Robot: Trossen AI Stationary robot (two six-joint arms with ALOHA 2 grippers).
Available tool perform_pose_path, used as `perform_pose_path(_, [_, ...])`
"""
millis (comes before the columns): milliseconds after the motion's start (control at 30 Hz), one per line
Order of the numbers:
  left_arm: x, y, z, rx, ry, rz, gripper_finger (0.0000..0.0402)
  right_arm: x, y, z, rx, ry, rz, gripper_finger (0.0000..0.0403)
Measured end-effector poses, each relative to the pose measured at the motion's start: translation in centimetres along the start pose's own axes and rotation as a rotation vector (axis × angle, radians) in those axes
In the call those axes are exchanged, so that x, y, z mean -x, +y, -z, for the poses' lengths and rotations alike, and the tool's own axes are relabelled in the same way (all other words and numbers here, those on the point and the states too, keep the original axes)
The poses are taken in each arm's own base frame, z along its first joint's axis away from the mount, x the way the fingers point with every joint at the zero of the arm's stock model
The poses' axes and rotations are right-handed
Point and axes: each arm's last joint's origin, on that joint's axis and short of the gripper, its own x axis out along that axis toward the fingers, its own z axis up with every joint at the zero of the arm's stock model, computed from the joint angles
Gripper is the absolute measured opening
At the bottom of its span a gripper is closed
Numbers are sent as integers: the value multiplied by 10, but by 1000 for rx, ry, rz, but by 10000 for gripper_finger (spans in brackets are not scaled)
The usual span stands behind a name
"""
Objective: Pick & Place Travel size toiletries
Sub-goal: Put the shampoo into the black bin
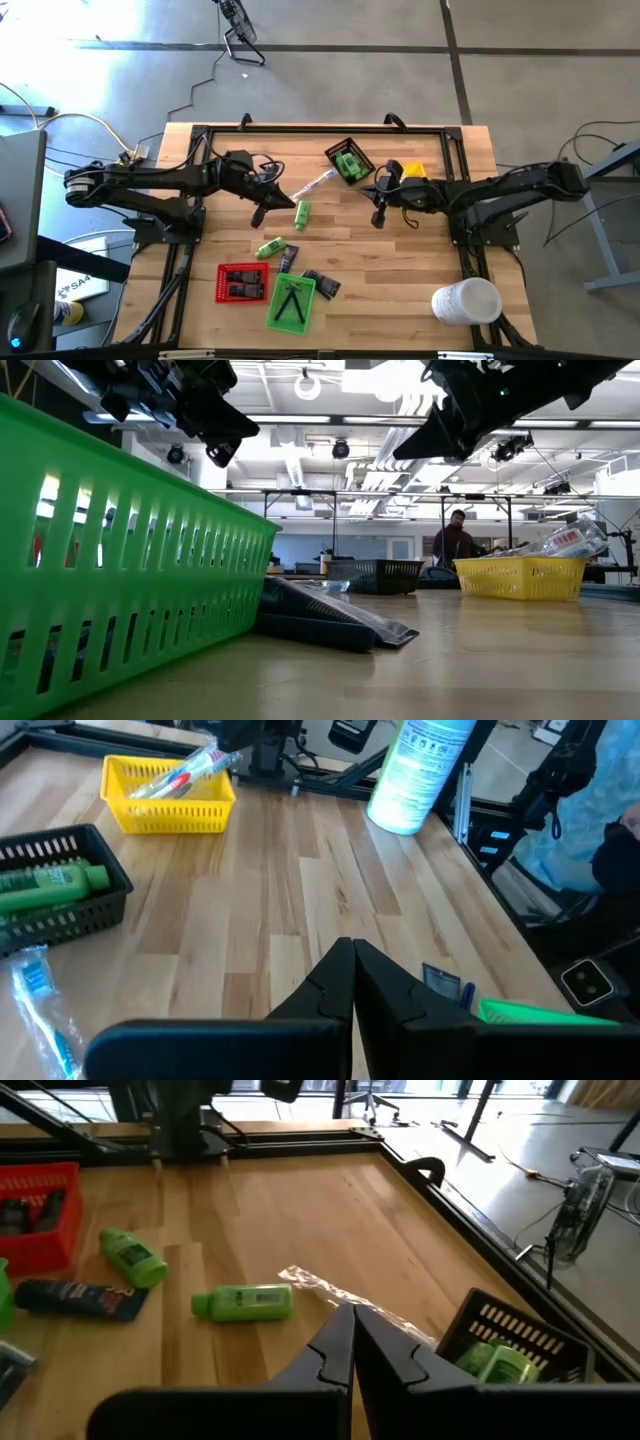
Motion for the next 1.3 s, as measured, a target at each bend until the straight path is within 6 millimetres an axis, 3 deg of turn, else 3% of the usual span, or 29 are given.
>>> perform_pose_path(267, [-1,0,1,30,5,-3,22,-2,-8,0,-10,7,32,3])
perform_pose_path(700, [-1,4,1,31,-2,-122,209,-4,-12,0,-11,8,49,3])
perform_pose_path(900, [0,4,1,31,-3,-135,268,-4,-12,0,-9,8,49,3])
perform_pose_path(1100, [0,4,0,54,-12,-133,287,-4,-12,0,-8,7,49,3])
perform_pose_path(1300, [0,5,1,377,-32,-159,287,-3,-12,0,-5,7,49,3])
